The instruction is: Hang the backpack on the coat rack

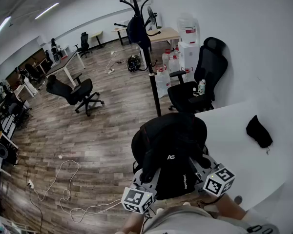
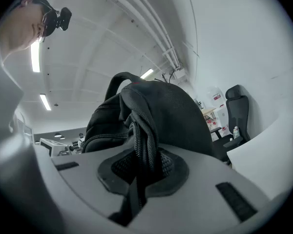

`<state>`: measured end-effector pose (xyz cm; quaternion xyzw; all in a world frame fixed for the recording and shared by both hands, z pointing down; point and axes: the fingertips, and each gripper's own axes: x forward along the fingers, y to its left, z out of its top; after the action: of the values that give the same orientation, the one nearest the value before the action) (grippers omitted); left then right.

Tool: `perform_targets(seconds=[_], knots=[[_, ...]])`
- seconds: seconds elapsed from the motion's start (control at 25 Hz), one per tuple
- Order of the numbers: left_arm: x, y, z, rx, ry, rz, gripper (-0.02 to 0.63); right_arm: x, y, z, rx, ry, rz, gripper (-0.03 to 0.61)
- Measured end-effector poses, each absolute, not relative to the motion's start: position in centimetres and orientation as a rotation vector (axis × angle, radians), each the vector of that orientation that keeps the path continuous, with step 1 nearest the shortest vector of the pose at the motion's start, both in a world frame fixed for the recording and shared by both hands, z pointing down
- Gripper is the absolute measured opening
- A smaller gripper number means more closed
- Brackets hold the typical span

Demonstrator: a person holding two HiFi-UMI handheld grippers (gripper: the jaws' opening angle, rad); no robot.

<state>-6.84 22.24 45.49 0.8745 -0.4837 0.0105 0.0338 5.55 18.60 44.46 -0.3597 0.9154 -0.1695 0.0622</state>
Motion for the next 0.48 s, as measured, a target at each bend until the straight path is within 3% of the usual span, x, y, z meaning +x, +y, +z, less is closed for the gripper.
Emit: perform_targets(seconds=[0.48], knots=[[-5.8, 21.8, 44.6, 2.675, -1.517, 0.019, 0.032, 6.6, 17.8, 43.7, -1.054, 2.766, -0.524, 0.032]])
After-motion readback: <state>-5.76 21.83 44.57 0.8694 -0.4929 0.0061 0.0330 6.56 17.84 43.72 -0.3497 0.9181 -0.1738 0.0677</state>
